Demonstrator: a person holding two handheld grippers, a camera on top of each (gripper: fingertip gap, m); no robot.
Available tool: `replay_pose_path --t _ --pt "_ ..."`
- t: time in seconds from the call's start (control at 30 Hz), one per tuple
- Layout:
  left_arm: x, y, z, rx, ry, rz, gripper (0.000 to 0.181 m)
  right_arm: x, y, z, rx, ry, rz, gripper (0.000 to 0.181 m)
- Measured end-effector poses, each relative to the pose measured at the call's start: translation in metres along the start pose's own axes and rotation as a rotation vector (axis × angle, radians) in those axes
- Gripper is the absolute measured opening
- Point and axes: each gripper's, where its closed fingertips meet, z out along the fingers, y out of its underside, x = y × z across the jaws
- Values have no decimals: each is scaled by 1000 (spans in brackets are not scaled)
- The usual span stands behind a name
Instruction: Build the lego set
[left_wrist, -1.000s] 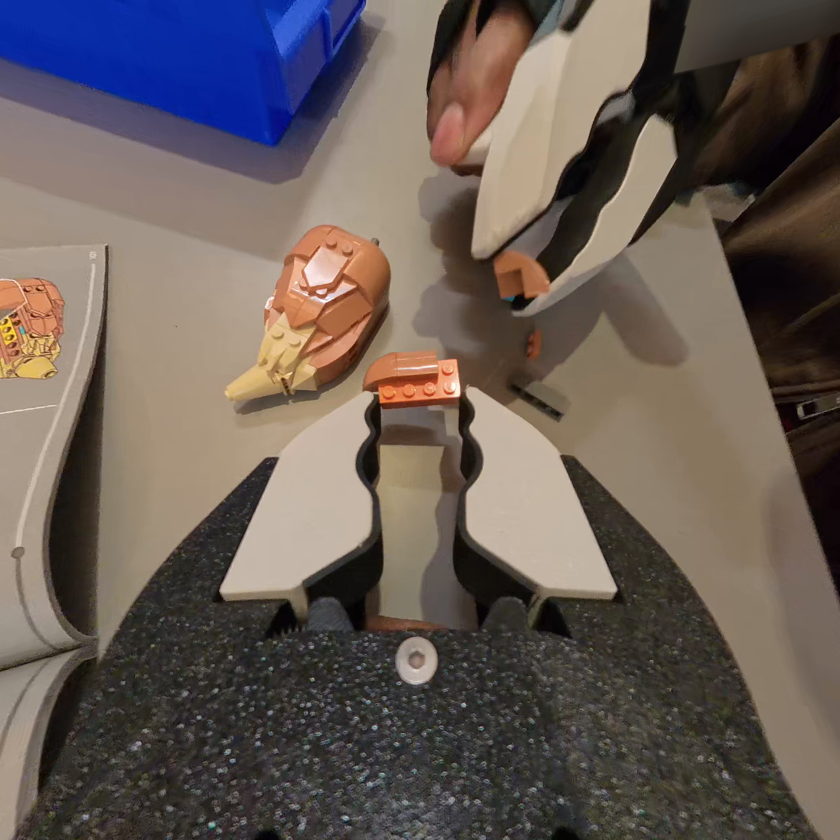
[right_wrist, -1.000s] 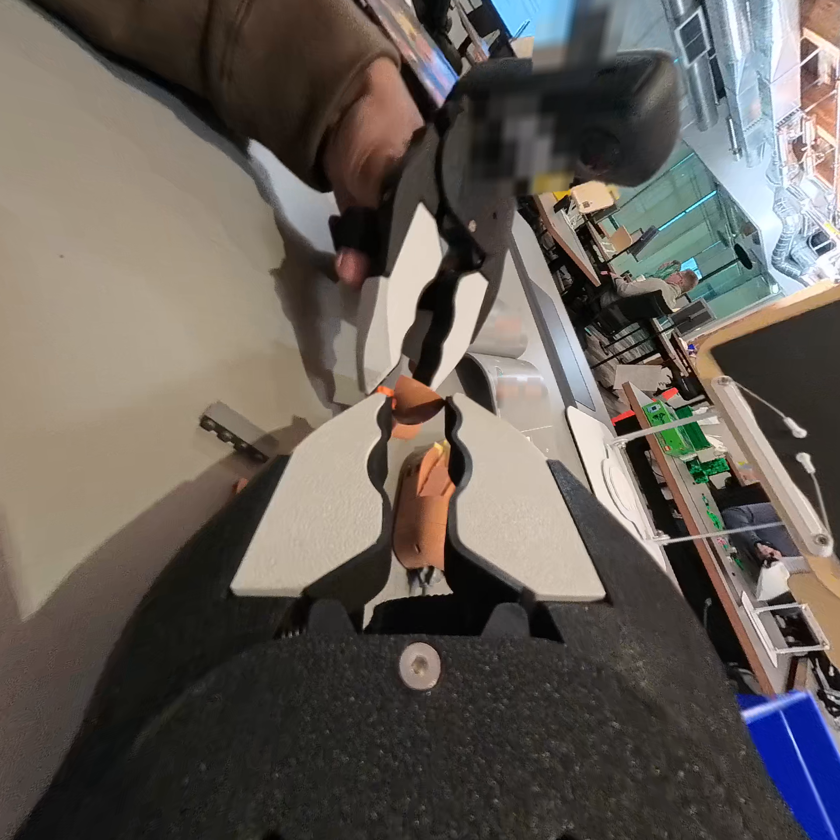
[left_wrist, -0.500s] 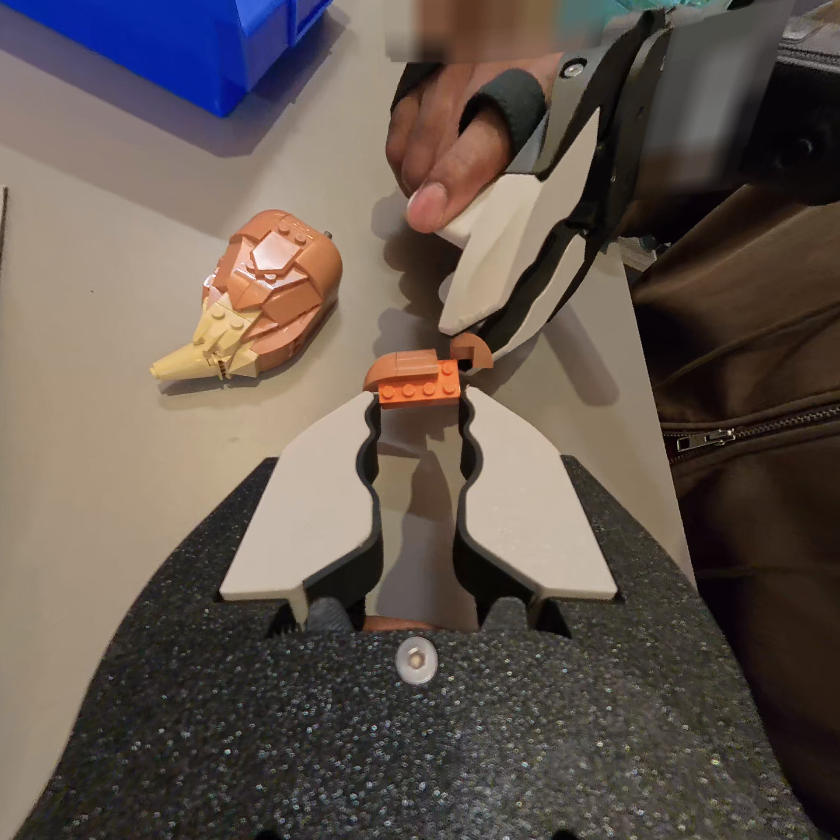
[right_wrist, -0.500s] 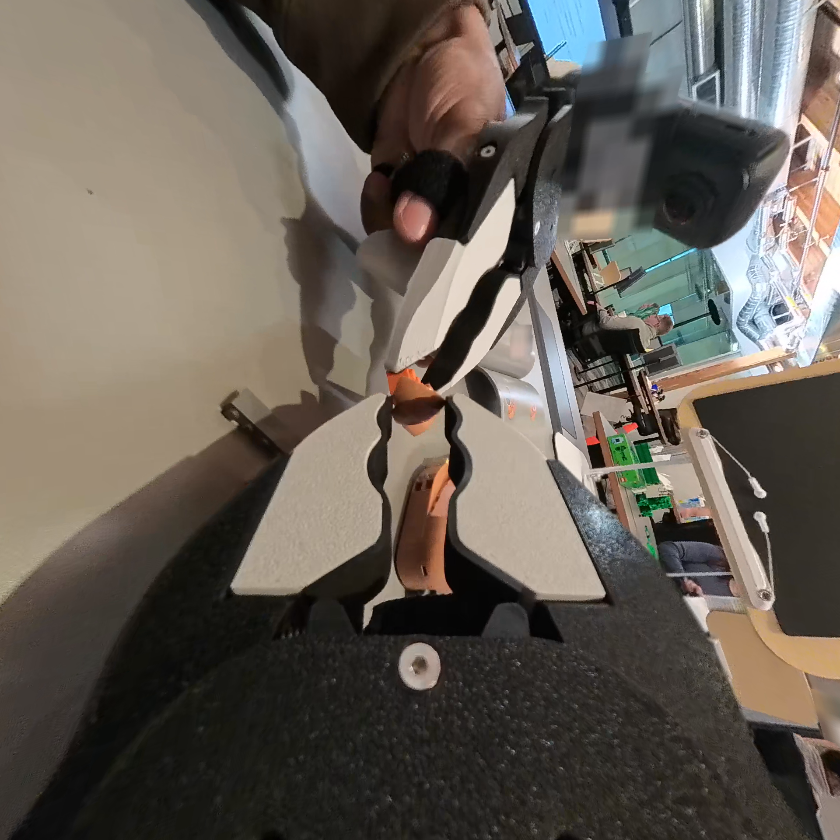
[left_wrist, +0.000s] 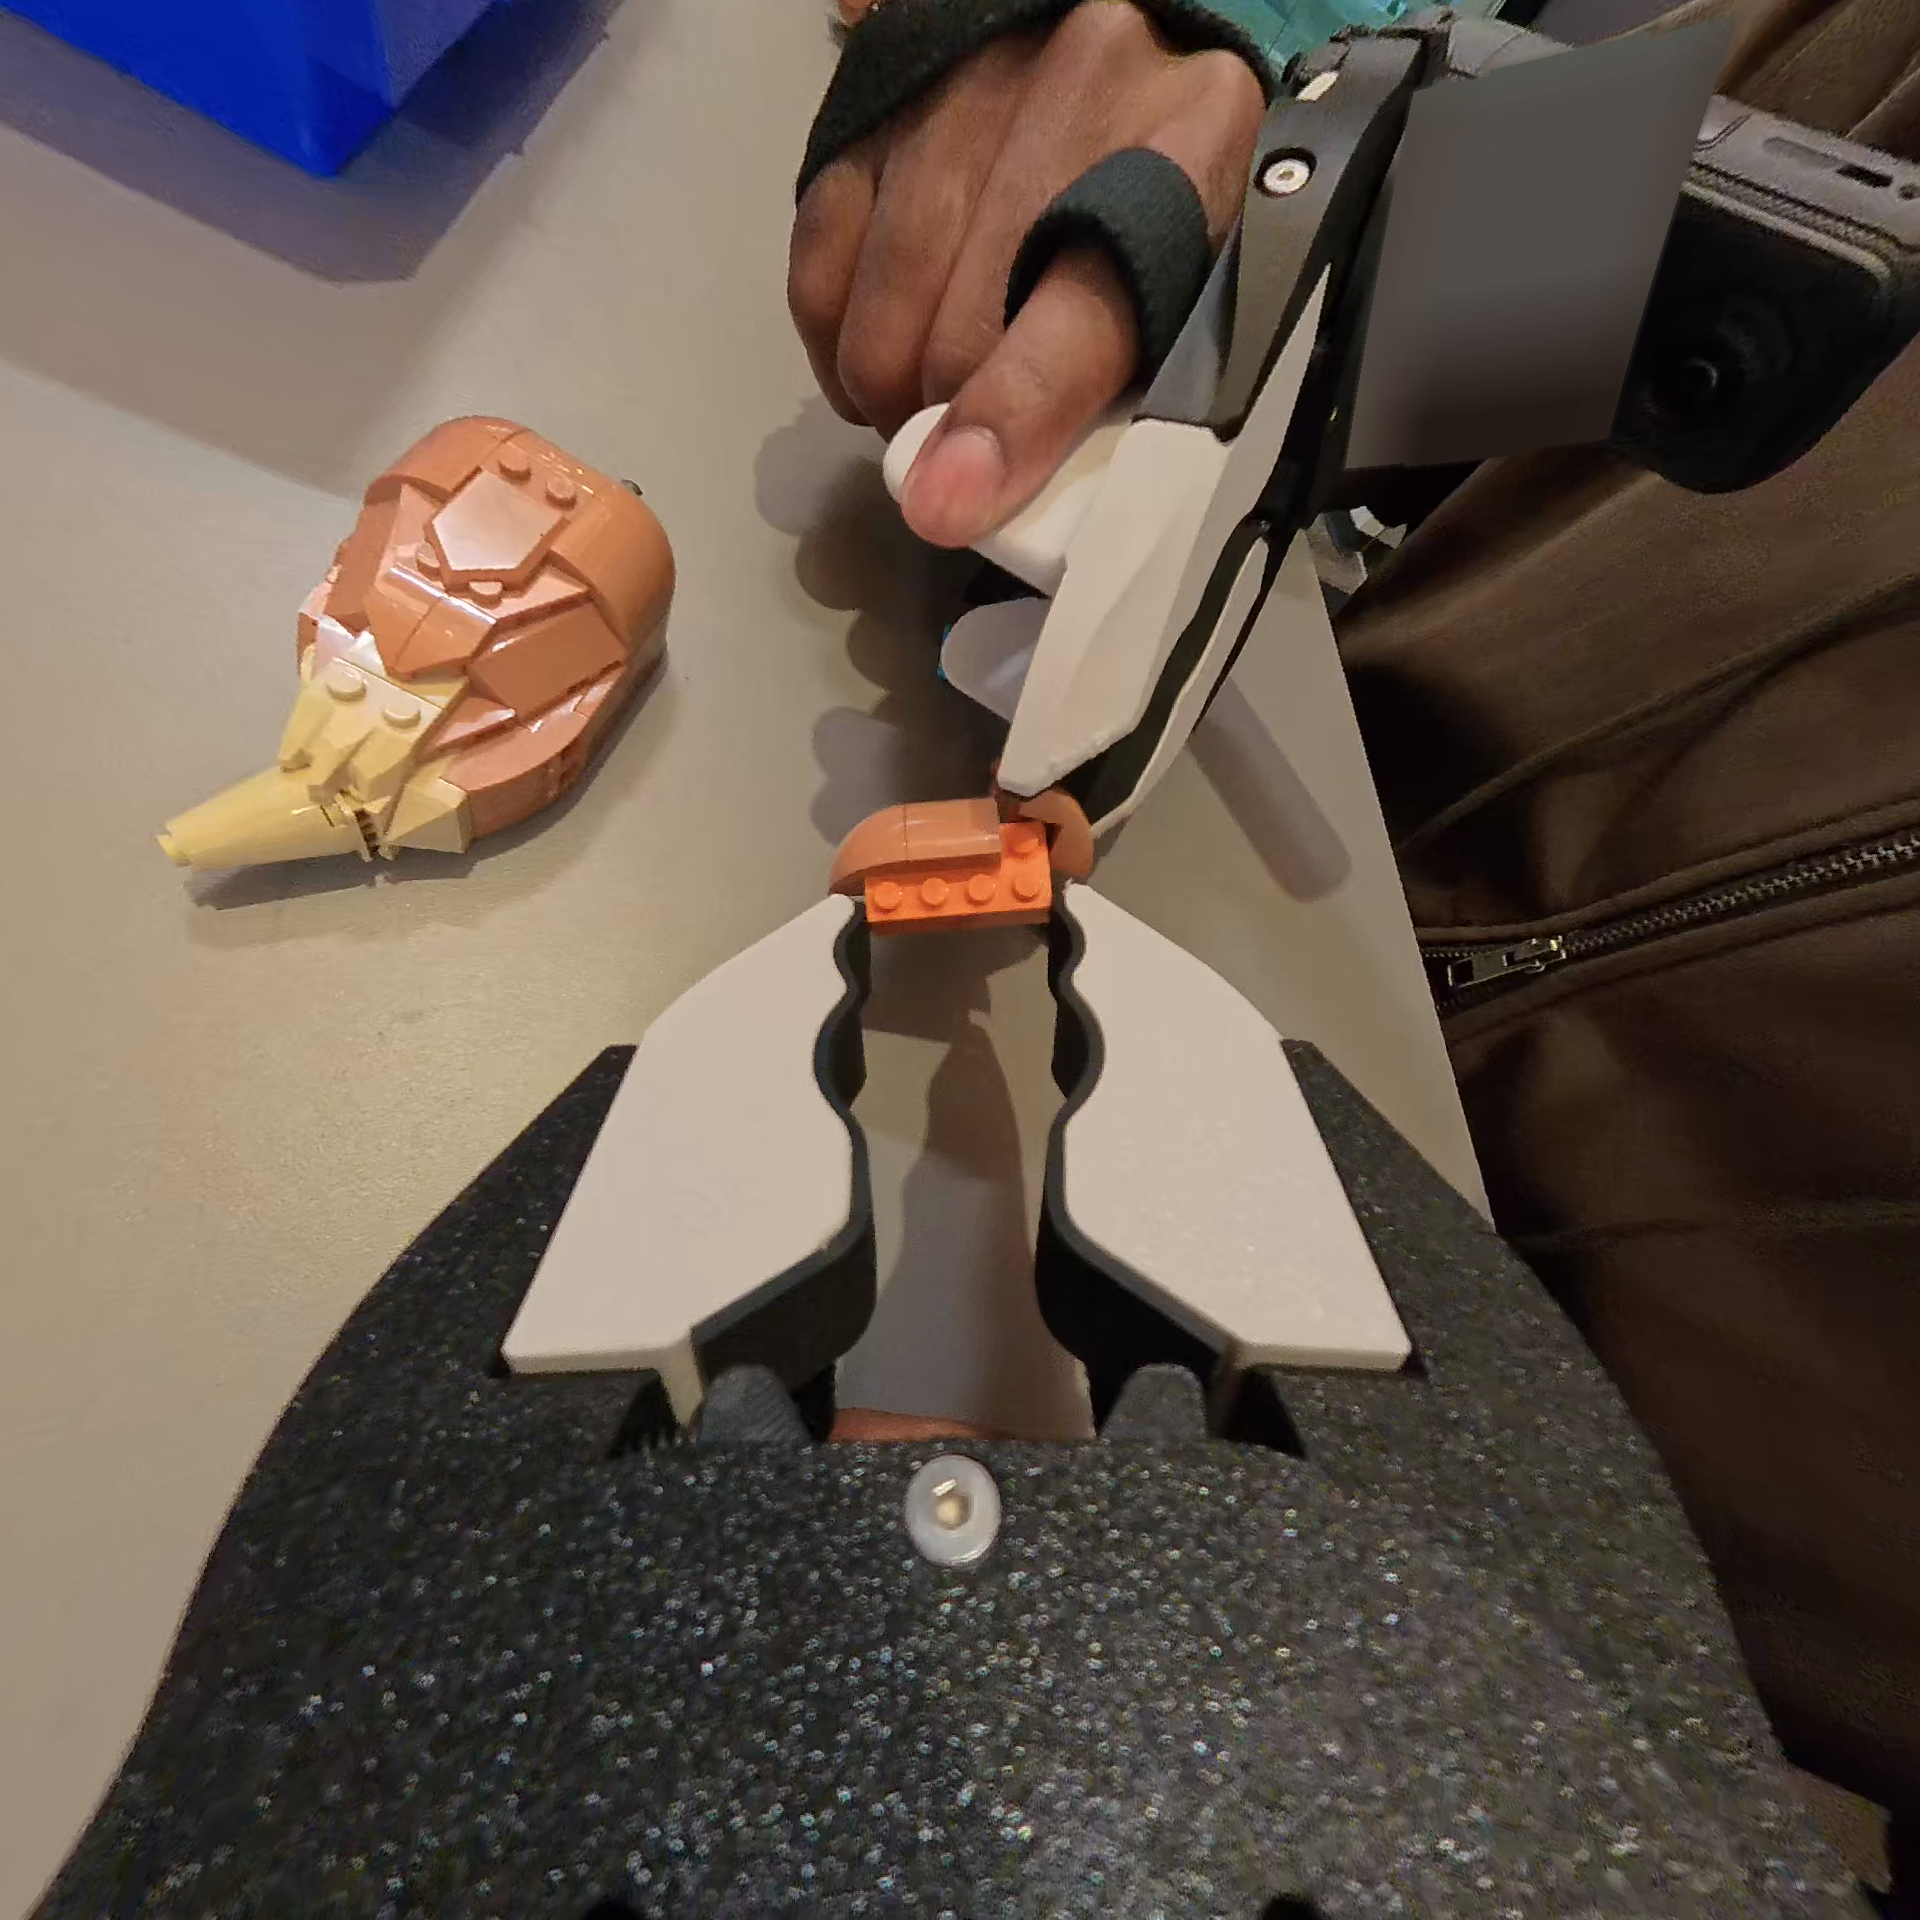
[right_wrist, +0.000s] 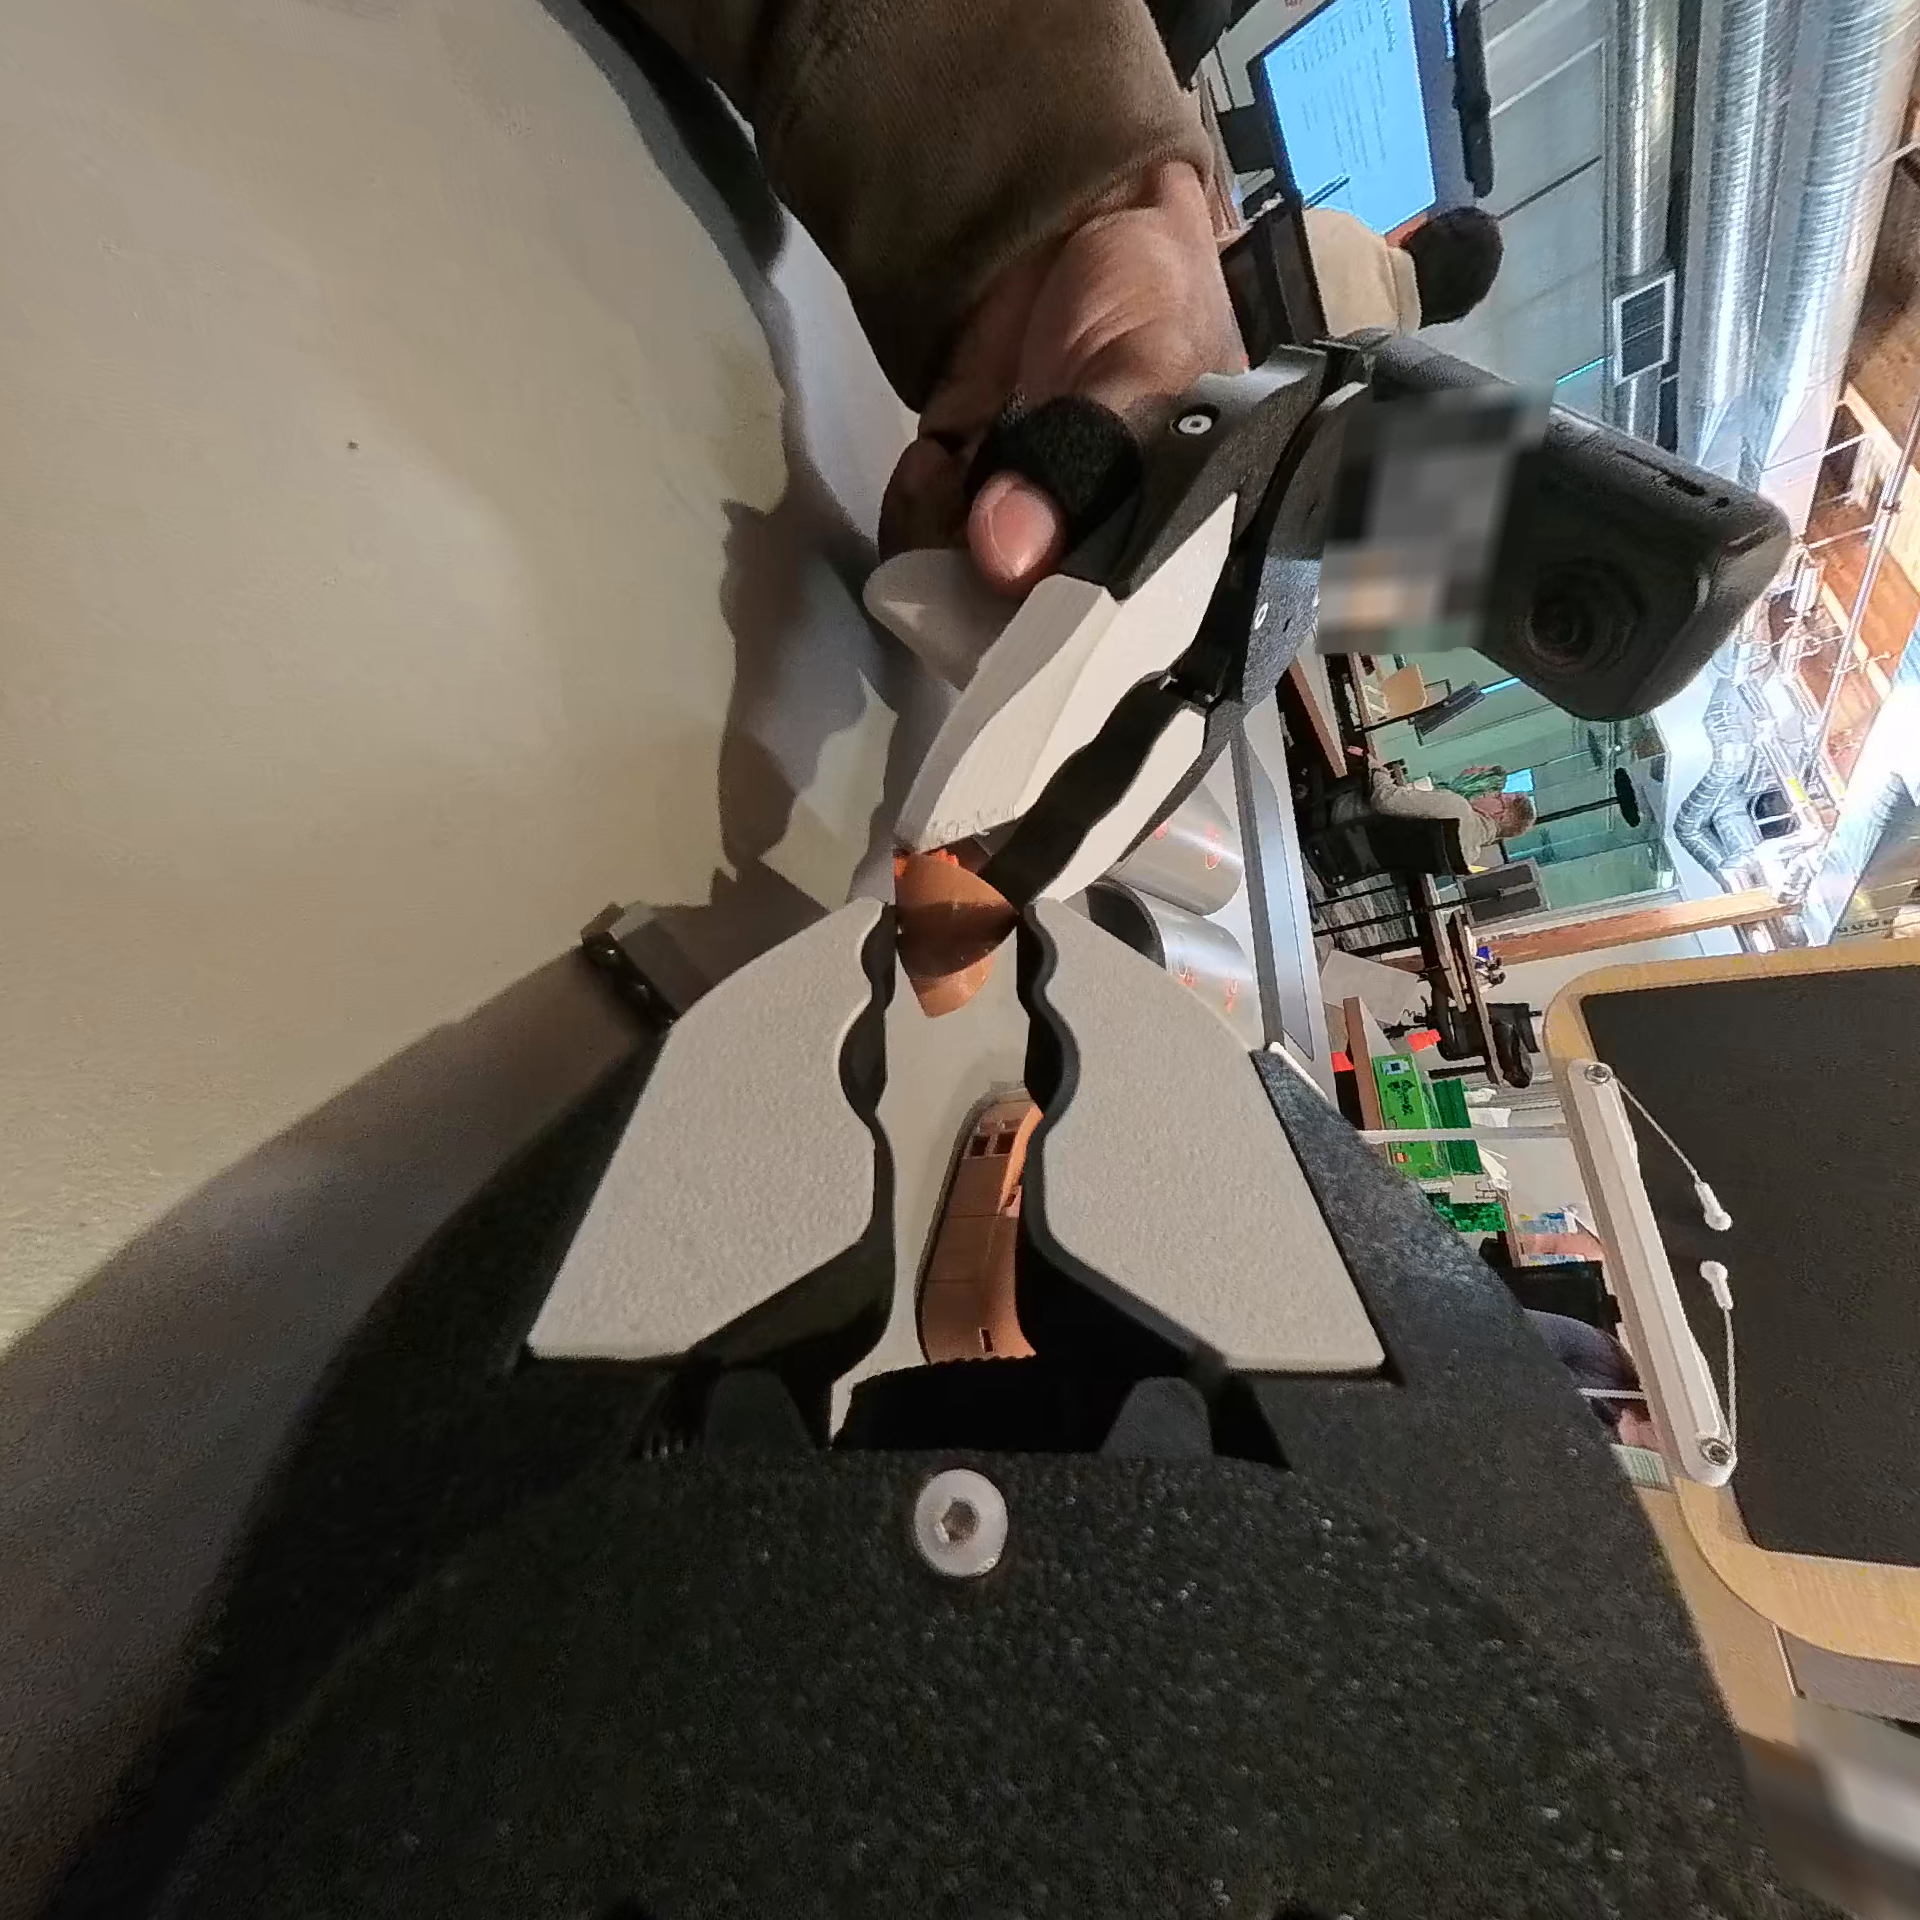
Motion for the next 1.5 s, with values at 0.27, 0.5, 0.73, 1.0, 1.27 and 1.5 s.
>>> replay_pose_path --t 0.27,0.5,0.73,1.0,1.27,1.5 --pt "3 0 1 11 31 1 33 0 -2 -2 18 -2 -3 22" --pt "7 2 4 4 59 2 33 -1 -5 -4 34 -18 -14 26" --pt "9 2 6 -1 69 7 33 1 -4 -4 28 -5 -14 34" --pt "9 0 4 21 77 -7 33 0 -3 -4 22 0 -16 32" --pt "9 -7 0 76 97 -37 33 6 -9 -6 46 48 -30 33" --pt "10 -13 -2 114 113 -52 33 13 -11 -6 36 127 -66 29"
